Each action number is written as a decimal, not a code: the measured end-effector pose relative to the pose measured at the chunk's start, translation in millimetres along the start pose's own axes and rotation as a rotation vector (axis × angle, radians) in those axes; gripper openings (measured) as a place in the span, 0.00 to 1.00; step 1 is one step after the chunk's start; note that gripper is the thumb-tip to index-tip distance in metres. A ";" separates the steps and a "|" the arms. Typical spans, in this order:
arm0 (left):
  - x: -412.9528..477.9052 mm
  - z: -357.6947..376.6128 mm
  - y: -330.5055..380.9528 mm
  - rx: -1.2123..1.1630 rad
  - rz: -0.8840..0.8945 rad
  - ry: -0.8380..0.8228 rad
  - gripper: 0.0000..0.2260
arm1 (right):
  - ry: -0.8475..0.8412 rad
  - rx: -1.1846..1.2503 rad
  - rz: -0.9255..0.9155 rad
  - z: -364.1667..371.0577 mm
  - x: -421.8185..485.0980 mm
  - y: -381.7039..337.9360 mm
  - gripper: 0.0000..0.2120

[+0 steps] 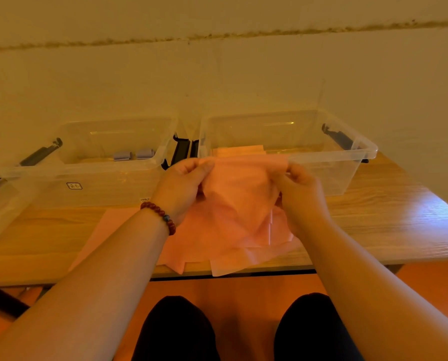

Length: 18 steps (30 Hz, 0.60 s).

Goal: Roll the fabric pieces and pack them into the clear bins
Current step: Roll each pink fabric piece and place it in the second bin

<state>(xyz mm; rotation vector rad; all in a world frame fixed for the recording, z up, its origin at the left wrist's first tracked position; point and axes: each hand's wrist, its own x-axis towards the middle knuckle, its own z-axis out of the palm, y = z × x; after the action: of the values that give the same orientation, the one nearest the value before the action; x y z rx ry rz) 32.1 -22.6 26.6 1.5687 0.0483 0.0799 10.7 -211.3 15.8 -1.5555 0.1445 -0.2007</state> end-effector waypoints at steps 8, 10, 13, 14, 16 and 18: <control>-1.4 2.8 0.4 0.087 -0.147 -0.209 0.05 | -0.084 -0.143 -0.036 1.6 31.8 -29.6 0.15; -1.2 4.0 1.7 0.010 -0.098 -0.136 0.04 | -0.037 -0.256 -0.038 -0.7 32.0 -27.3 0.23; 3.1 7.6 10.1 0.020 0.031 -0.048 0.05 | 0.147 -0.176 -0.075 -1.1 22.9 -16.8 0.15; 4.1 9.2 13.5 0.051 0.081 -0.027 0.06 | 0.165 -0.130 -0.043 1.0 18.7 -10.8 0.12; 5.8 11.3 19.2 0.125 0.171 -0.008 0.07 | 0.076 -0.044 0.105 9.4 11.6 0.2 0.11; 8.3 10.6 20.3 0.136 0.182 -0.031 0.08 | -0.054 0.061 0.270 17.5 6.4 5.9 0.08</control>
<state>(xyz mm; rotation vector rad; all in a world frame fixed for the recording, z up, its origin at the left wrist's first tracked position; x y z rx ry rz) 40.8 -32.5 47.0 1.7070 -0.1157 0.1990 21.0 -195.6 10.4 -1.4629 0.3007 0.0493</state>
